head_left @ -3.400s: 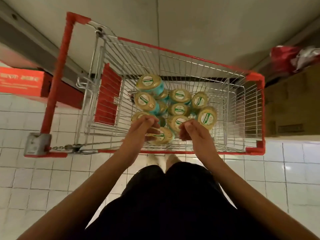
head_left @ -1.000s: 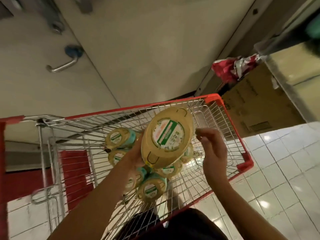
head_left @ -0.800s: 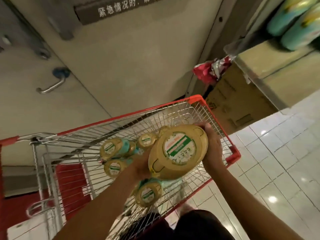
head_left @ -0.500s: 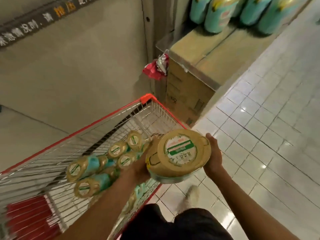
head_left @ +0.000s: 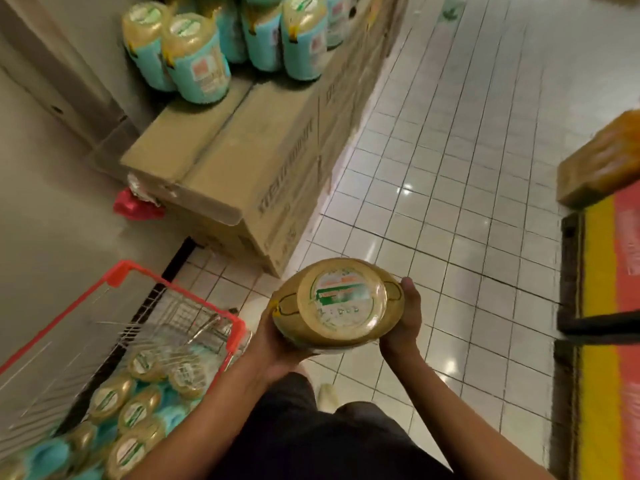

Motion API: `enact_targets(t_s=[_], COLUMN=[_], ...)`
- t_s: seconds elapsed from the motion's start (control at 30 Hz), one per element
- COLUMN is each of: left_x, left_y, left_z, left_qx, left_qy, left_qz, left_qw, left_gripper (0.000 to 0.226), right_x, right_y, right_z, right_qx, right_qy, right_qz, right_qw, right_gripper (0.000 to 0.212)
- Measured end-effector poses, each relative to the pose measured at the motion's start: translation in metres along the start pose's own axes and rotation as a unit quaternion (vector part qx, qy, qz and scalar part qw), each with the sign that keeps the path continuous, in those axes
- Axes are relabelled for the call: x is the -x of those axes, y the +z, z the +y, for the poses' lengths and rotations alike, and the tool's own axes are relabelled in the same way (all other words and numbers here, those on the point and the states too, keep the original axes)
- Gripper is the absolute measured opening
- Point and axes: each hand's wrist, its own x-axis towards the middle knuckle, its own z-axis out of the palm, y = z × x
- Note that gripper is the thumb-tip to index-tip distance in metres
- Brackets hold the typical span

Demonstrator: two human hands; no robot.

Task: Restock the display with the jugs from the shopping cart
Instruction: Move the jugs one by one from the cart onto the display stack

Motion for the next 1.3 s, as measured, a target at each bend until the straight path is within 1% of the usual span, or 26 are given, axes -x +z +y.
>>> enact_targets(t_s=[0.03, 0.1, 0.2, 0.23, 0.3, 0.33, 0.4, 0.43, 0.5, 0.57, 0.7, 0.77, 0.83, 0.9, 0.97, 1.03, 1.13, 1.2, 1.3], left_x=[-0.01, -0.037, -0.086, -0.1, -0.132, -0.149, -0.18, -0.194, -0.22, -0.242, -0.272, -0.284, -0.297, -0.309, -0.317, -0.324, -0.328, -0.328, -0.326], left_y=[0.01, 0.038, 0.066, 0.079, 0.099, 0.109, 0.131, 0.141, 0.162, 0.181, 0.213, 0.224, 0.231, 0.237, 0.244, 0.25, 0.266, 0.278, 0.292], left_z=[0.005, 0.02, 0.042, 0.052, 0.073, 0.085, 0.109, 0.121, 0.147, 0.173, 0.225, 0.25, 0.273, 0.295, 0.318, 0.34, 0.373, 0.392, 0.413], left_qx=[-0.009, -0.015, -0.036, -0.035, -0.036, -0.037, -0.037, -0.039, -0.033, -0.028, -0.047, -0.033, 0.004, 0.037, 0.063, 0.095, 0.151, 0.175, 0.188], left_qy=[-0.007, -0.004, -0.008, -0.006, -0.006, -0.003, 0.0, 0.0, 0.0, 0.007, 0.056, 0.081, 0.102, 0.132, 0.163, 0.186, 0.228, 0.258, 0.303], left_qz=[0.016, 0.023, -0.005, -0.005, -0.016, -0.021, -0.023, -0.023, -0.036, -0.035, -0.037, -0.033, -0.015, 0.001, 0.035, 0.078, 0.148, 0.175, 0.214], left_qw=[1.0, 1.0, 0.999, 0.999, 0.999, 0.999, 0.999, 0.999, 0.999, 0.999, 0.997, 0.996, 0.995, 0.991, 0.984, 0.975, 0.951, 0.934, 0.91], left_gripper=[0.057, 0.059, 0.061, 0.061, 0.058, 0.056, 0.049, 0.046, 0.042, 0.04, 0.032, 0.03, 0.039, 0.048, 0.049, 0.053, 0.052, 0.058, 0.058], right_x=[-0.011, -0.041, -0.091, -0.11, -0.15, -0.172, -0.214, -0.232, -0.267, -0.3, -0.361, -0.395, -0.429, -0.466, -0.504, -0.541, -0.584, -0.606, -0.627], right_y=[-0.003, -0.008, -0.013, -0.013, -0.012, -0.009, -0.002, 0.003, 0.015, 0.029, 0.053, 0.068, 0.09, 0.113, 0.14, 0.169, 0.217, 0.245, 0.286], right_z=[-0.006, -0.024, -0.038, -0.044, -0.053, -0.06, -0.076, -0.086, -0.105, -0.122, -0.147, -0.155, -0.162, -0.168, -0.176, -0.183, -0.194, -0.202, -0.216], right_qx=[0.017, 0.018, 0.042, 0.059, 0.035, 0.02, 0.04, 0.054, 0.11, 0.134, 0.1, 0.099, 0.098, 0.101, 0.107, 0.108, 0.095, 0.068, 0.061], right_qy=[-0.012, 0.008, 0.007, 0.018, 0.051, 0.069, 0.072, 0.054, -0.014, -0.062, -0.058, -0.06, -0.068, -0.062, -0.062, -0.055, -0.026, -0.007, 0.004], right_qz=[0.013, 0.041, 0.059, 0.078, 0.107, 0.119, 0.121, 0.124, 0.1, 0.071, 0.049, 0.039, 0.0, -0.052, -0.102, -0.154, -0.206, -0.252, -0.309], right_qw=[1.0, 0.999, 0.997, 0.995, 0.992, 0.99, 0.989, 0.989, 0.989, 0.987, 0.992, 0.993, 0.993, 0.992, 0.987, 0.981, 0.974, 0.965, 0.949], right_gripper=[0.058, 0.056, 0.049, 0.044, 0.026, 0.022, 0.024, 0.028, 0.038, 0.038, 0.04, 0.038, 0.038, 0.043, 0.045, 0.042, 0.039, 0.039, 0.029])
